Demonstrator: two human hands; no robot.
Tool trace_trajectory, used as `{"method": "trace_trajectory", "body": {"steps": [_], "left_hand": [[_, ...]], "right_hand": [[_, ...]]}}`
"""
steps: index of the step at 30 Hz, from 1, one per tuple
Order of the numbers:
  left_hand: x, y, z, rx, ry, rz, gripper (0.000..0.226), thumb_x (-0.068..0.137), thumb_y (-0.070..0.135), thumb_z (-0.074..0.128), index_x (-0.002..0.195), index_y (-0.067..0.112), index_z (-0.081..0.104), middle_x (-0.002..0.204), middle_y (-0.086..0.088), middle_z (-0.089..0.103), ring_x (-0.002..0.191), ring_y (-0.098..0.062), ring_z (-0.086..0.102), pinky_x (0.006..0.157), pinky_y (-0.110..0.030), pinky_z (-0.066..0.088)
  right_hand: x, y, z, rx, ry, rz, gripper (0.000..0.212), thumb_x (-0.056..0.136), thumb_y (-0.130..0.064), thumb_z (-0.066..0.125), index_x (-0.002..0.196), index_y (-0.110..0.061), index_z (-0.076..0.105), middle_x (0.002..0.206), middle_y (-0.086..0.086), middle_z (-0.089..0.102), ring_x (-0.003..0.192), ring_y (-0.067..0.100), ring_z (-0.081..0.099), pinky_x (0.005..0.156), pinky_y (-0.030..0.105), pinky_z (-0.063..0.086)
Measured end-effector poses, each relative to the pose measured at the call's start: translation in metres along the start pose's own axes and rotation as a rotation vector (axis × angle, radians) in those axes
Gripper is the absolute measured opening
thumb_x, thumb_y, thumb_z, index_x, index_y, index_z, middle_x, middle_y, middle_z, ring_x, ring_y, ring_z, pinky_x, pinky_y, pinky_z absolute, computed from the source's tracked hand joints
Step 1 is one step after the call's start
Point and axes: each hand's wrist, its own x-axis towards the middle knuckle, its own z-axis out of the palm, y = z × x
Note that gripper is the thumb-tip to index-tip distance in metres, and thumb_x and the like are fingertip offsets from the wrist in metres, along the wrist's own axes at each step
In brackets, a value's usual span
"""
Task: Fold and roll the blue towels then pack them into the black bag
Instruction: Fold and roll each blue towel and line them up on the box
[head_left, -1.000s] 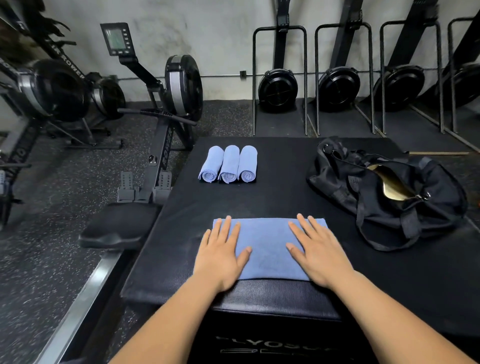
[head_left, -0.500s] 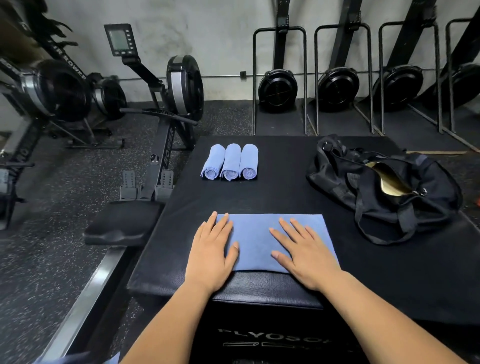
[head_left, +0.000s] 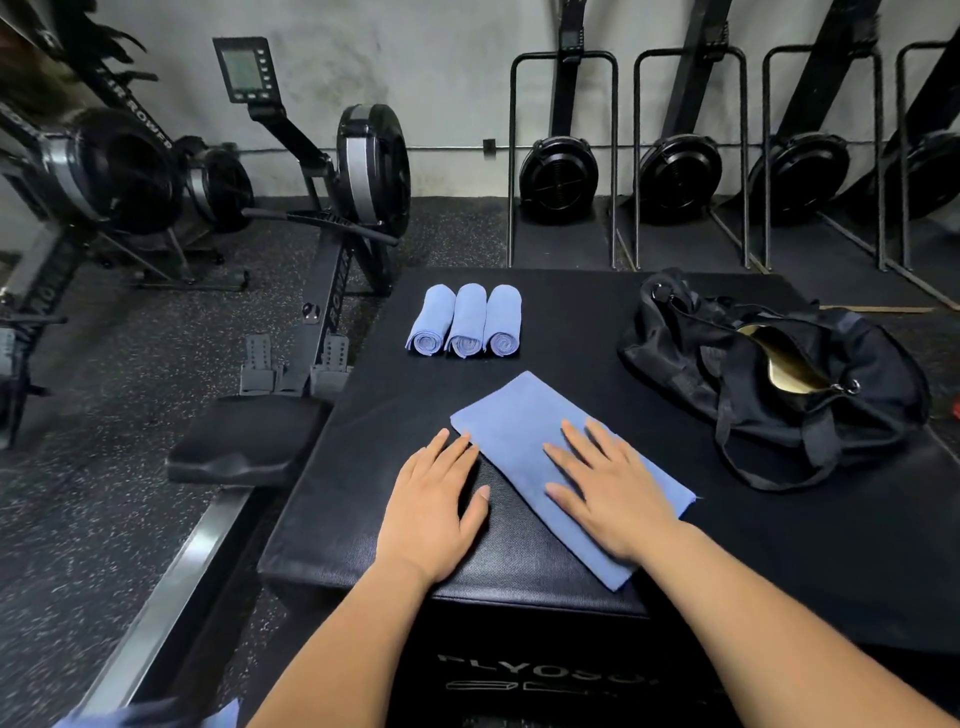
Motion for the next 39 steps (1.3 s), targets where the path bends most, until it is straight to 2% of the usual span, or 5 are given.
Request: {"method": "trace_trajectory", "body": {"steps": [6, 11, 18, 29, 39], "left_hand": [[0.003, -0.001, 0.001, -0.001, -0.011, -0.014, 0.062, 0.105, 0.057, 0.033, 0.158, 0.026, 0.045, 0.169, 0.011, 0.032, 0.161, -0.012, 0.012, 0.128, -0.038, 0.019], [0.003, -0.004, 0.006, 0.012, -0.024, -0.002, 0.062, 0.106, 0.057, 0.034, 0.158, 0.026, 0.045, 0.169, 0.01, 0.033, 0.161, -0.012, 0.013, 0.128, -0.033, 0.015], [0.0, -0.003, 0.003, 0.037, -0.063, 0.07, 0.062, 0.106, 0.06, 0.033, 0.161, 0.031, 0.037, 0.171, 0.012, 0.027, 0.161, -0.015, 0.011, 0.128, -0.038, 0.019], [-0.006, 0.009, 0.001, 0.154, -0.343, 0.299, 0.074, 0.106, 0.069, 0.012, 0.169, 0.031, 0.002, 0.174, 0.016, -0.015, 0.159, -0.013, -0.022, 0.131, -0.042, 0.001], [-0.054, 0.009, -0.008, 0.171, -0.306, 0.324, 0.063, 0.111, 0.058, 0.013, 0.168, 0.034, 0.0, 0.174, 0.019, -0.012, 0.161, -0.016, -0.015, 0.131, -0.042, 0.002]], "right_hand": [[-0.009, -0.026, 0.015, 0.06, 0.078, 0.26, 0.083, 0.094, -0.074, -0.003, 0.166, -0.038, 0.011, 0.176, -0.003, -0.004, 0.162, 0.022, -0.01, 0.13, 0.044, -0.001], [-0.013, -0.089, 0.007, 0.481, 0.024, 0.491, 0.078, 0.104, -0.067, 0.015, 0.168, -0.023, 0.008, 0.176, 0.001, -0.01, 0.16, 0.024, -0.019, 0.13, 0.045, -0.007], [-0.01, -0.028, 0.014, 0.024, 0.002, 0.024, 0.074, 0.104, -0.071, 0.012, 0.168, -0.035, 0.002, 0.175, -0.007, -0.015, 0.159, 0.016, -0.021, 0.13, 0.041, -0.005], [-0.025, -0.017, 0.023, -0.013, 0.011, -0.009, 0.076, 0.102, -0.073, 0.008, 0.167, -0.035, -0.004, 0.173, -0.009, -0.019, 0.158, 0.012, -0.024, 0.13, 0.042, -0.007], [-0.089, 0.013, 0.018, -0.121, -0.017, -0.137, 0.077, 0.103, -0.073, 0.006, 0.166, -0.032, -0.012, 0.17, -0.014, -0.027, 0.154, 0.009, -0.033, 0.13, 0.041, -0.002]]}}
